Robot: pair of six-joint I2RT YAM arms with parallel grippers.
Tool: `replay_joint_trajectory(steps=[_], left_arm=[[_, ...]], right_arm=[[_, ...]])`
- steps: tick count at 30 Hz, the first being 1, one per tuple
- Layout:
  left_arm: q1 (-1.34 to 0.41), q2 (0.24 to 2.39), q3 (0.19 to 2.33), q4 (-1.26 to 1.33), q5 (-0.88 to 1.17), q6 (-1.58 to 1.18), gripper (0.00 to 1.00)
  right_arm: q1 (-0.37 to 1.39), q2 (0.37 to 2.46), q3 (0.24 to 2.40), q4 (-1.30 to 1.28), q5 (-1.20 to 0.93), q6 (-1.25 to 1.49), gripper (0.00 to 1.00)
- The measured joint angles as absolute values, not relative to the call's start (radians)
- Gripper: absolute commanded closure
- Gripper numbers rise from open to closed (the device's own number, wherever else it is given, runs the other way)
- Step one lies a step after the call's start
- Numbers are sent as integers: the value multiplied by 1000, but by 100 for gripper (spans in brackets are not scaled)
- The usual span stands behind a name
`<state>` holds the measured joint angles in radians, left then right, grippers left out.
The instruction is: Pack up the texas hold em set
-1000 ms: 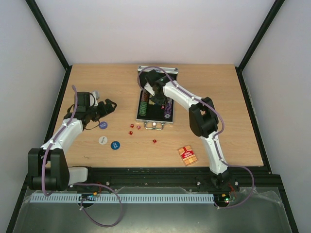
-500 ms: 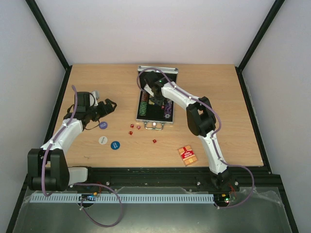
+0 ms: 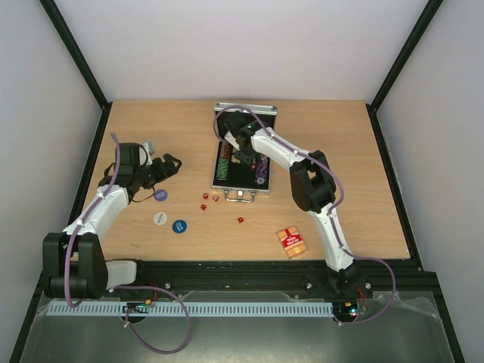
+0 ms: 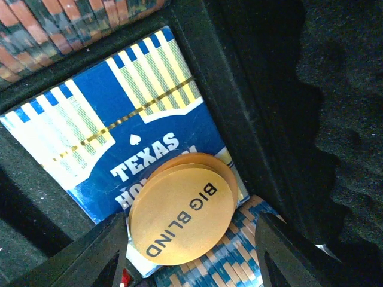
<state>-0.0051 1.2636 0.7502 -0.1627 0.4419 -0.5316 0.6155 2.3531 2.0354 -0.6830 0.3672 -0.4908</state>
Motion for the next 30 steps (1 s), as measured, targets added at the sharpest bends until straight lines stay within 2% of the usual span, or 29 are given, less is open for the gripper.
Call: replay_joint_trajectory(steps=[9,15,20,26,30], left_arm=[[-5,1264,750,-163,440,-531,8],[-38,1264,751,-179,392,-535,13],[-107,1262,753,-258,315,-557,21],[-230,1242,786,-472,198,-555,25],[-331,1240,820,-624,126,-543,24]], right_arm=[[619,2297,1985,-738,197,-427,38],[650,2123,1847,-740,61,-378,38],[689,1973,1715,-734,-49,-364,39],[695,1718,1395,-674,-208,-347,39],[691,1555,1221,-632,-257,-325,31]])
